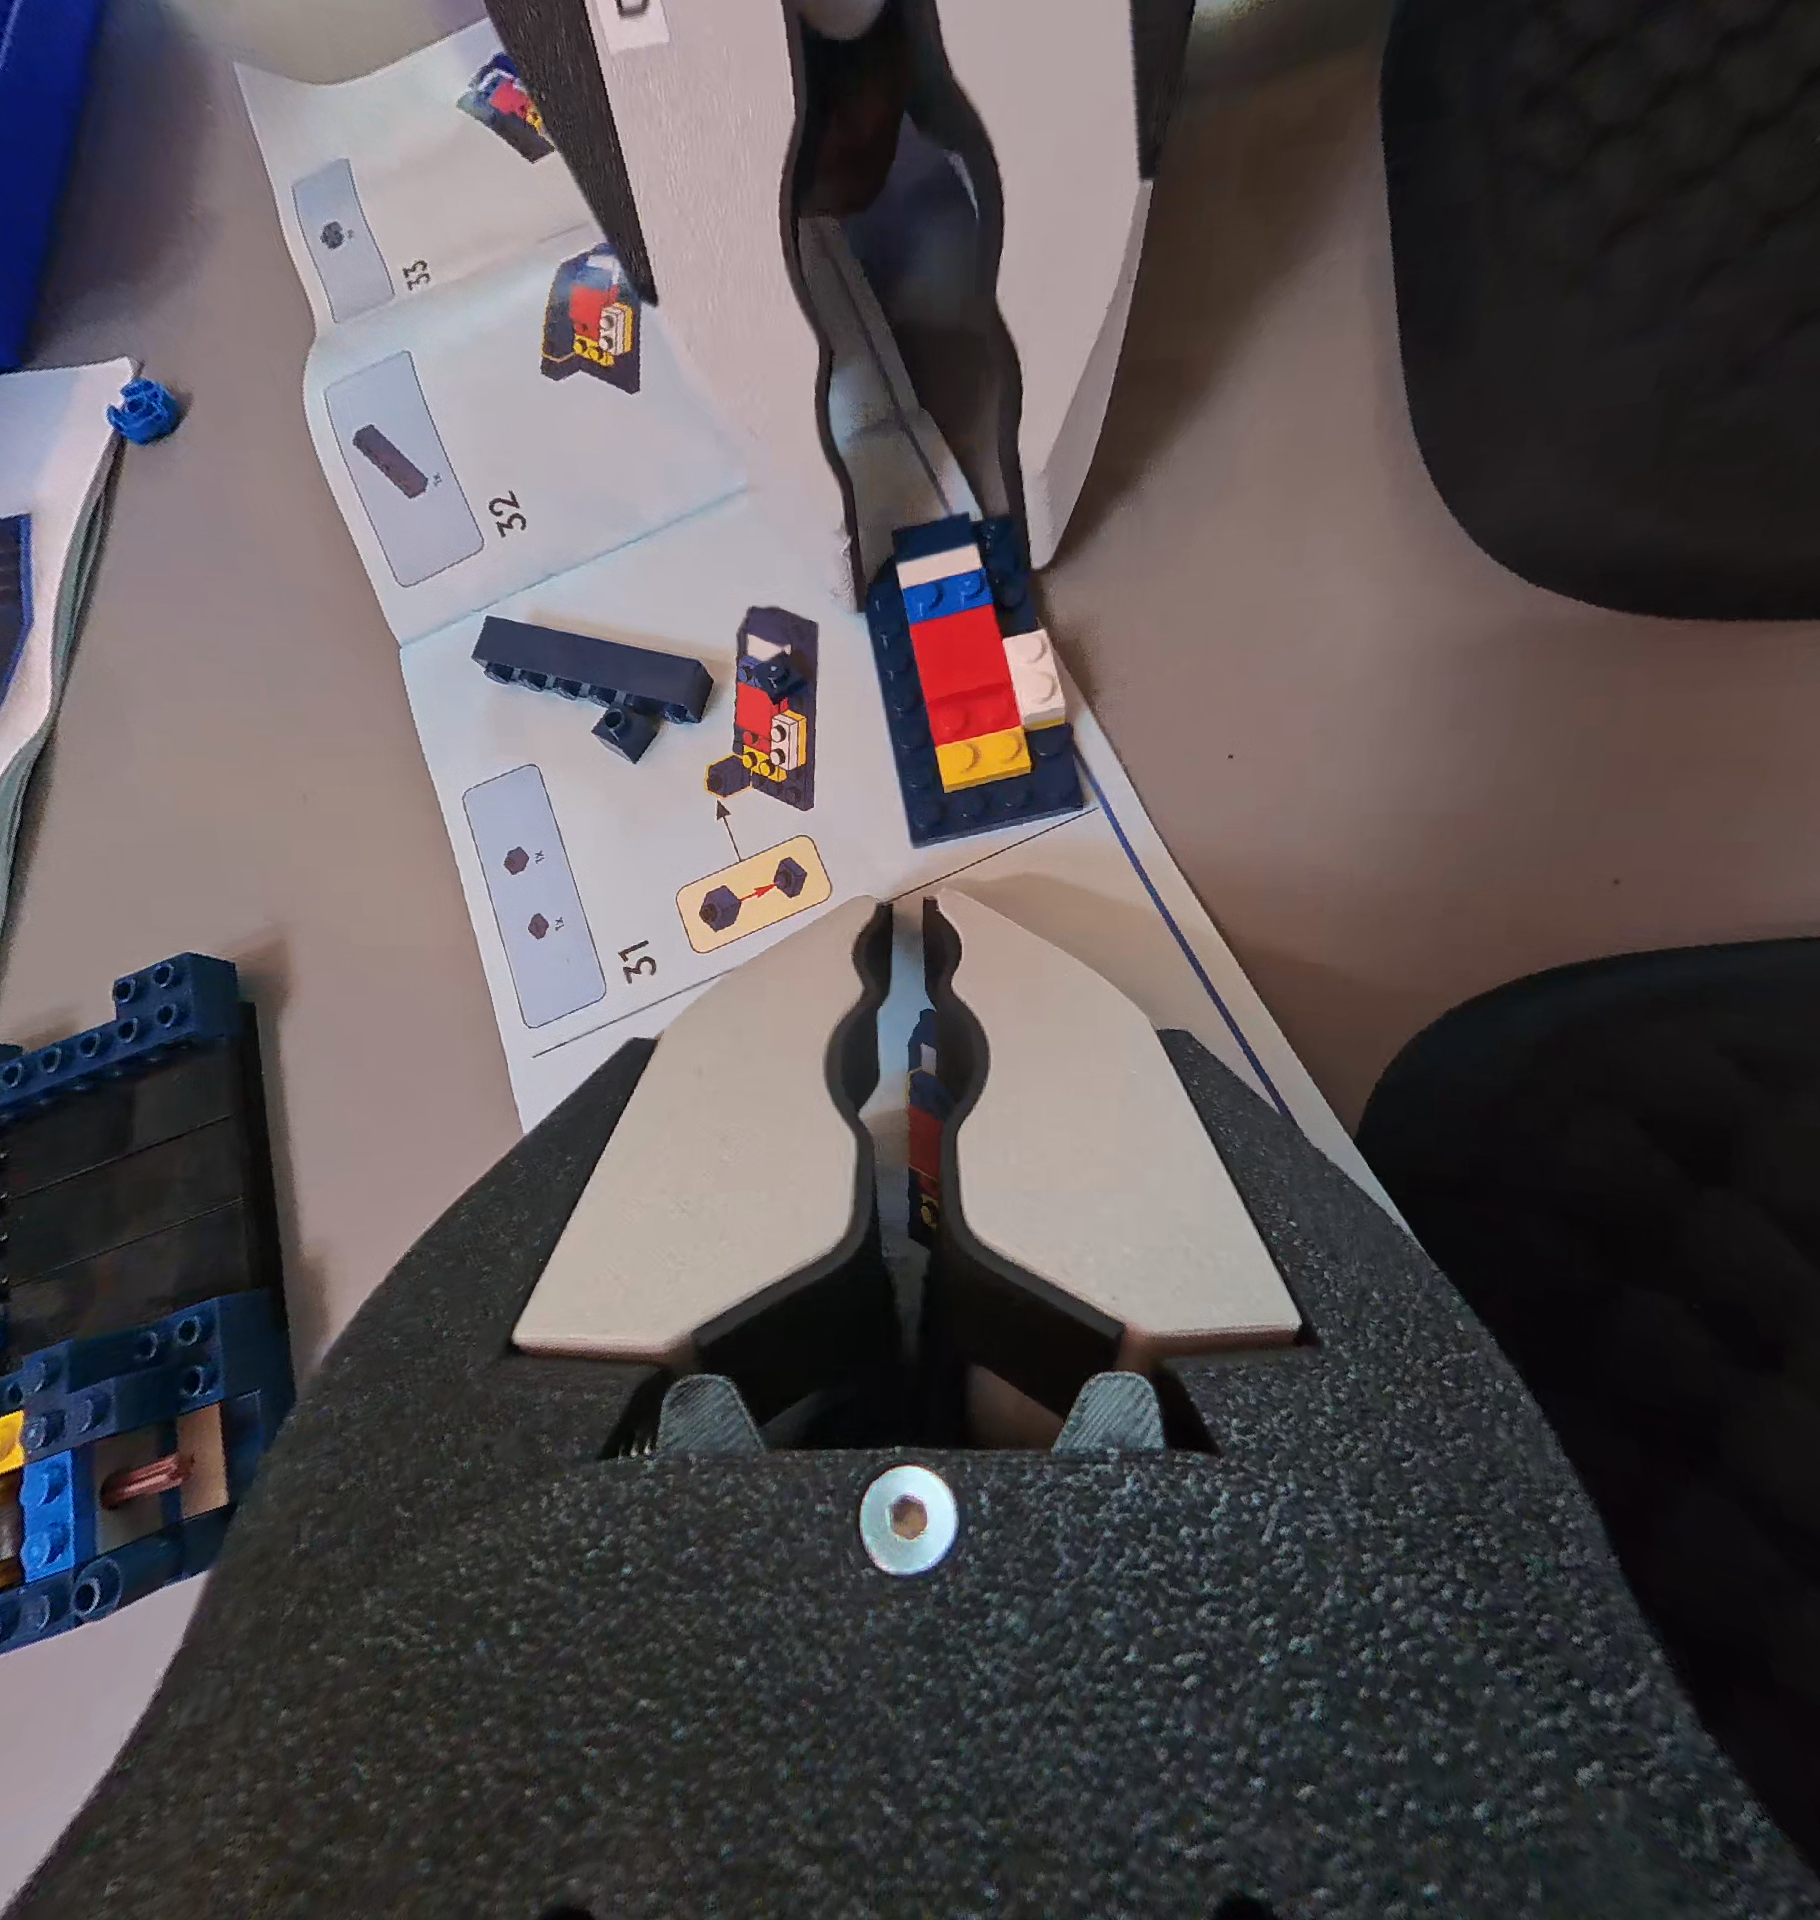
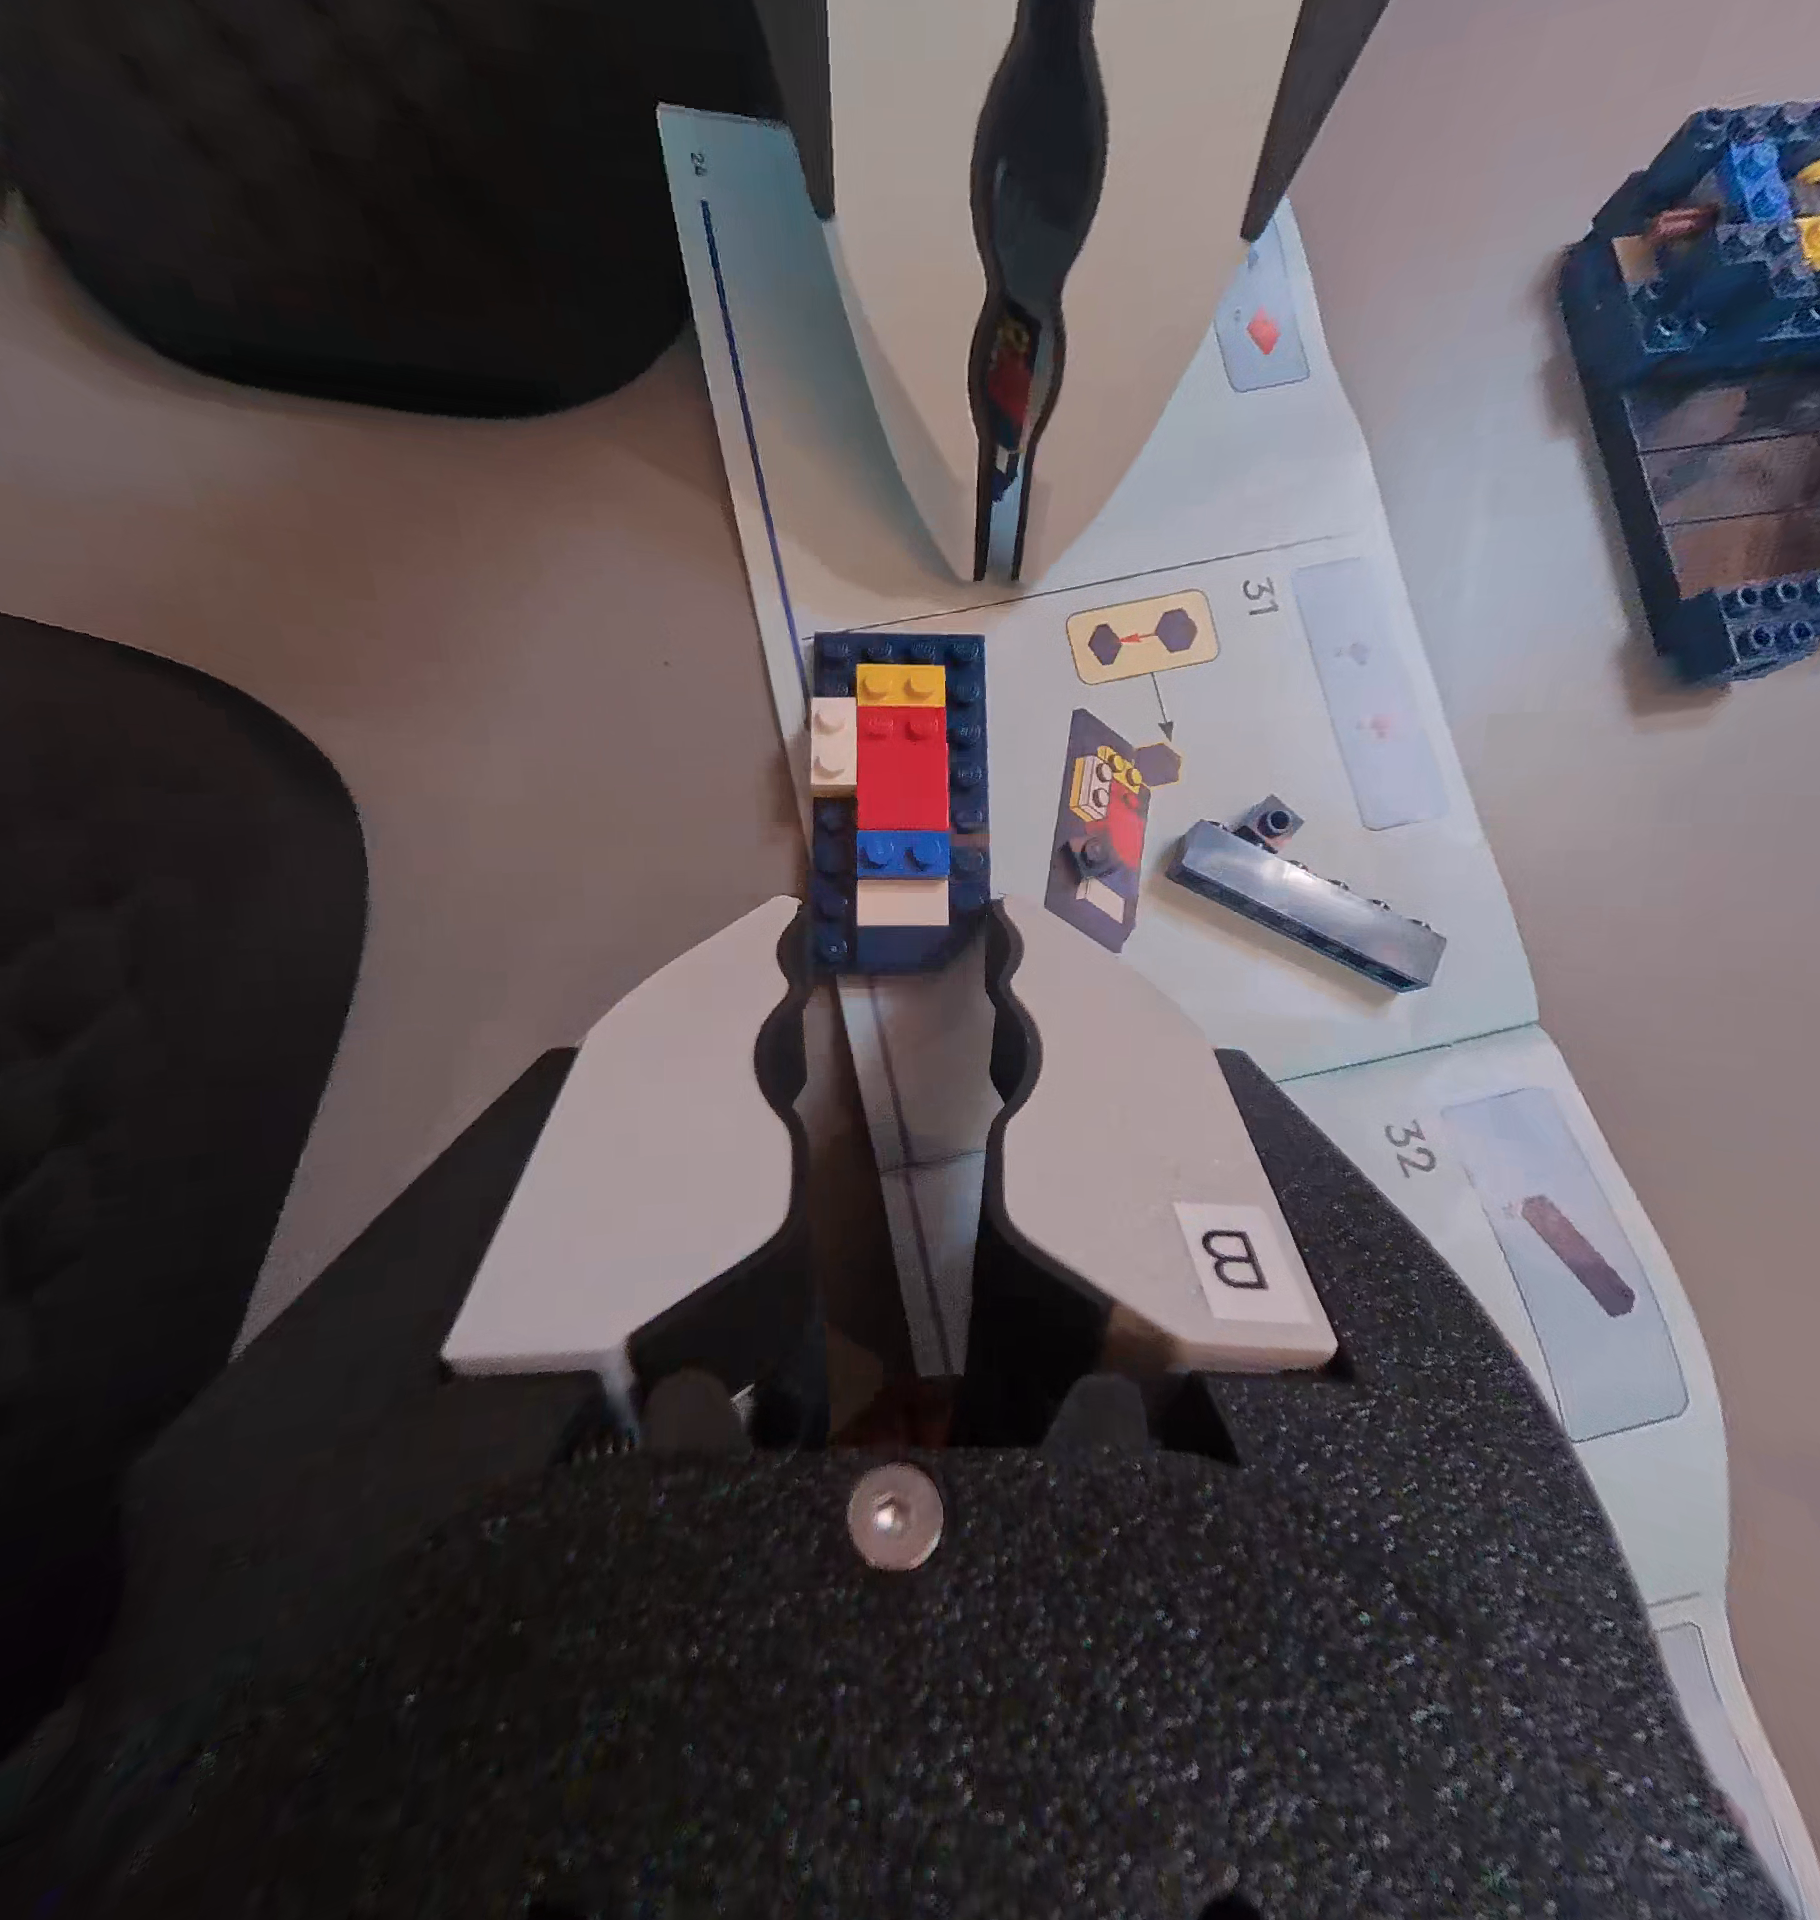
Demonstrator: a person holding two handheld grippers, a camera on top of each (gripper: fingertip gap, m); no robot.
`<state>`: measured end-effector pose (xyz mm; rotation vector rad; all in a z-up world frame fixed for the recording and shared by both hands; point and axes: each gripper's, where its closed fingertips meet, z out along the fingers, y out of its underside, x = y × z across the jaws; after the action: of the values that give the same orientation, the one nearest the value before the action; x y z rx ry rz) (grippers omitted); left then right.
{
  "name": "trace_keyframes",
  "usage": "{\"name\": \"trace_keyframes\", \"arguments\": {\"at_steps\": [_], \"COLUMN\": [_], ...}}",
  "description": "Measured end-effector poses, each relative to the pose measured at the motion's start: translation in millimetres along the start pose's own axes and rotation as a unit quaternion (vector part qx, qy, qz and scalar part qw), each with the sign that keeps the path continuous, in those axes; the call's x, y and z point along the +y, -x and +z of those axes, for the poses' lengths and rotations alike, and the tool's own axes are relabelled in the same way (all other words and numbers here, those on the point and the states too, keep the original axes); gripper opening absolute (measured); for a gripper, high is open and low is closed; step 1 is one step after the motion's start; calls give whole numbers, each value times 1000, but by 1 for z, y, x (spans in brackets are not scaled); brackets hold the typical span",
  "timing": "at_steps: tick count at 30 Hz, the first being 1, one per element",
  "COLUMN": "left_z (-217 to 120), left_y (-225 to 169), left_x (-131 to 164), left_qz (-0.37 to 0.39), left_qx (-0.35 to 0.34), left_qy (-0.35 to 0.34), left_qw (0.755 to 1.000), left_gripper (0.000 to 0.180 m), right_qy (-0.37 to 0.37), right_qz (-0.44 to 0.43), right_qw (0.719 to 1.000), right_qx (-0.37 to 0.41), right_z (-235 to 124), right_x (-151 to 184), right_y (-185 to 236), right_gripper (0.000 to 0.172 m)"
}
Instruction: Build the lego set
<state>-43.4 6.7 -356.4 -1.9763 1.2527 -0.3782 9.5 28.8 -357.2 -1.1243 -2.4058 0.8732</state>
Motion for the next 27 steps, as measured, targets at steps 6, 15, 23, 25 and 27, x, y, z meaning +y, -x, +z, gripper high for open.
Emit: {"name": "trace_keyframes", "arguments": {"at_steps": [6, 15, 23, 25, 27], "left_z": [-1, 6, 11, 11, 11], "left_y": [6, -8, -12, -12, -12], "left_x": [-1, -18, -14, -13, -13], "left_qz": [15, -10, -30, -36, -37], "left_qx": [-24, 3, 25, 29, 30], "left_qy": [5, 0, -2, -6, -7], "left_qw": [1000, 1000, 999, 999, 999], "left_gripper": [21, 41, 32, 32, 32], "right_qy": [-17, -25, -27, -28, -36], "right_qz": [1, 6, 27, 30, 31], "right_qw": [1000, 1000, 999, 999, 999], "right_qx": [17, 12, 10, 8, 5], "right_z": [-5, -1, -1, -1, -3], "right_x": [-2, -6, -5, -5, -7], "right_y": [-6, -4, -6, -6, -6], "right_gripper": [38, 28, 28, 28, 28]}}
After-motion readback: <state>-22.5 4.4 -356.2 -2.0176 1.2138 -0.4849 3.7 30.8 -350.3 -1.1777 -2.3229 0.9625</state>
